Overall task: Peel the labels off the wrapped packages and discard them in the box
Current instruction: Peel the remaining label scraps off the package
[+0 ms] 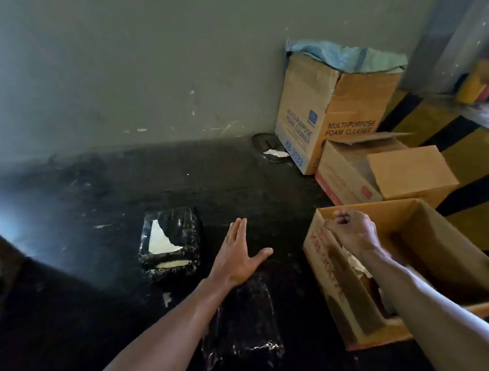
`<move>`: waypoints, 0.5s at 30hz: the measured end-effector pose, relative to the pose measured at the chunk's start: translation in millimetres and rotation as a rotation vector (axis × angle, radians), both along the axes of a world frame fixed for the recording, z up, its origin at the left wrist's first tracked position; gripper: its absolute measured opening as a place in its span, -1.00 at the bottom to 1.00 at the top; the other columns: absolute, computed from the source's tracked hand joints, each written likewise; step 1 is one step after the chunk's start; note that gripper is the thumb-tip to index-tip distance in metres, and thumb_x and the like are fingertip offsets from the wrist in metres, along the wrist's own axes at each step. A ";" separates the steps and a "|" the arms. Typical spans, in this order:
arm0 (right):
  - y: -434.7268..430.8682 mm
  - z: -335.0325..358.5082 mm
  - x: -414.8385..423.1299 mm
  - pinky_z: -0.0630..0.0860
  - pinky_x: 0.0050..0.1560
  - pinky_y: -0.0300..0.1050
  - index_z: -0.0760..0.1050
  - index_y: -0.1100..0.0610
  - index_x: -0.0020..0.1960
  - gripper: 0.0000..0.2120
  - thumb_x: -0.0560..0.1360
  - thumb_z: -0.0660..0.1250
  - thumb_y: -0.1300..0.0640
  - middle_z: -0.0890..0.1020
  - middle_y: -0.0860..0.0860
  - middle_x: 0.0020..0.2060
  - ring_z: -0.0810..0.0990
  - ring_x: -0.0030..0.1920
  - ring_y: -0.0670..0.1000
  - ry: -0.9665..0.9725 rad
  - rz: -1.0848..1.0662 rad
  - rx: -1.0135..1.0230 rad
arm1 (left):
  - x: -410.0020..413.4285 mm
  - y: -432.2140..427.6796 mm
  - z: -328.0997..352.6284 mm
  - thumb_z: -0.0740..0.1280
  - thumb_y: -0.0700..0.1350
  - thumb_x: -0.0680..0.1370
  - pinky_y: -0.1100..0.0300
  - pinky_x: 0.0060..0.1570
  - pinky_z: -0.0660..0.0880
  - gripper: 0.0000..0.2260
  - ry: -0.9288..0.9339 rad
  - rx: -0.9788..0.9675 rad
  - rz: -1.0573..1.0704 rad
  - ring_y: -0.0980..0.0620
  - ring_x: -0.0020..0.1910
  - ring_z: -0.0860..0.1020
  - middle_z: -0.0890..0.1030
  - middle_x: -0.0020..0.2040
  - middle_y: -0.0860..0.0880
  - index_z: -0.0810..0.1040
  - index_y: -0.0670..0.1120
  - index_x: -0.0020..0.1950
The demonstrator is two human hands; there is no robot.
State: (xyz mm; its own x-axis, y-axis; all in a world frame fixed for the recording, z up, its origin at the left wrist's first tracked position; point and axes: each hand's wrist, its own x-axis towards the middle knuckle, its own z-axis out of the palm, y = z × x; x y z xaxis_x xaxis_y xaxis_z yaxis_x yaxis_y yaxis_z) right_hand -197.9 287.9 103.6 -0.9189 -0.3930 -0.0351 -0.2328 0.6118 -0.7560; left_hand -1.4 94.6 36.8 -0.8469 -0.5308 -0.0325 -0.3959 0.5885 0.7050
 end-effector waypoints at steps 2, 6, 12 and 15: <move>-50.8 -8.2 17.1 0.55 0.01 -0.10 0.60 0.07 0.07 -0.75 0.45 0.52 0.02 0.66 -0.04 -0.07 0.63 -0.02 -0.01 0.046 0.053 0.025 | 31.5 -39.6 -6.2 0.29 0.37 0.49 0.05 0.55 0.06 -0.07 -0.009 0.011 0.145 0.04 0.61 -0.04 -0.01 0.64 -0.01 -0.07 -0.05 0.64; -147.4 -26.2 63.2 0.41 -0.19 -0.30 0.57 0.03 0.11 -0.69 0.44 0.53 -0.03 0.62 -0.08 -0.06 0.58 -0.08 -0.11 0.058 0.215 0.048 | 96.4 -107.5 -24.1 0.38 0.33 0.46 -0.02 0.47 0.26 -0.08 0.006 0.090 0.409 0.00 0.57 0.14 0.12 0.62 -0.01 0.01 -0.02 0.63; -254.3 -72.6 125.8 0.53 -0.06 -0.26 0.61 0.07 0.15 -0.68 0.44 0.52 0.01 0.61 -0.07 -0.04 0.58 -0.07 -0.14 0.033 0.467 0.122 | 152.2 -174.2 -61.2 0.48 0.27 0.40 0.04 0.49 0.19 0.01 -0.027 0.187 0.486 0.02 0.59 0.09 0.05 0.64 0.01 -0.02 -0.03 0.64; -292.3 -89.2 144.0 0.57 0.10 -0.10 0.64 0.08 0.15 -0.68 0.43 0.53 0.04 0.63 -0.04 -0.04 0.61 -0.05 -0.10 0.030 0.545 0.130 | 156.8 -187.9 -74.4 0.54 0.19 0.39 0.07 0.49 0.17 0.02 -0.021 0.268 0.393 0.04 0.57 0.13 0.08 0.63 0.03 -0.03 -0.01 0.64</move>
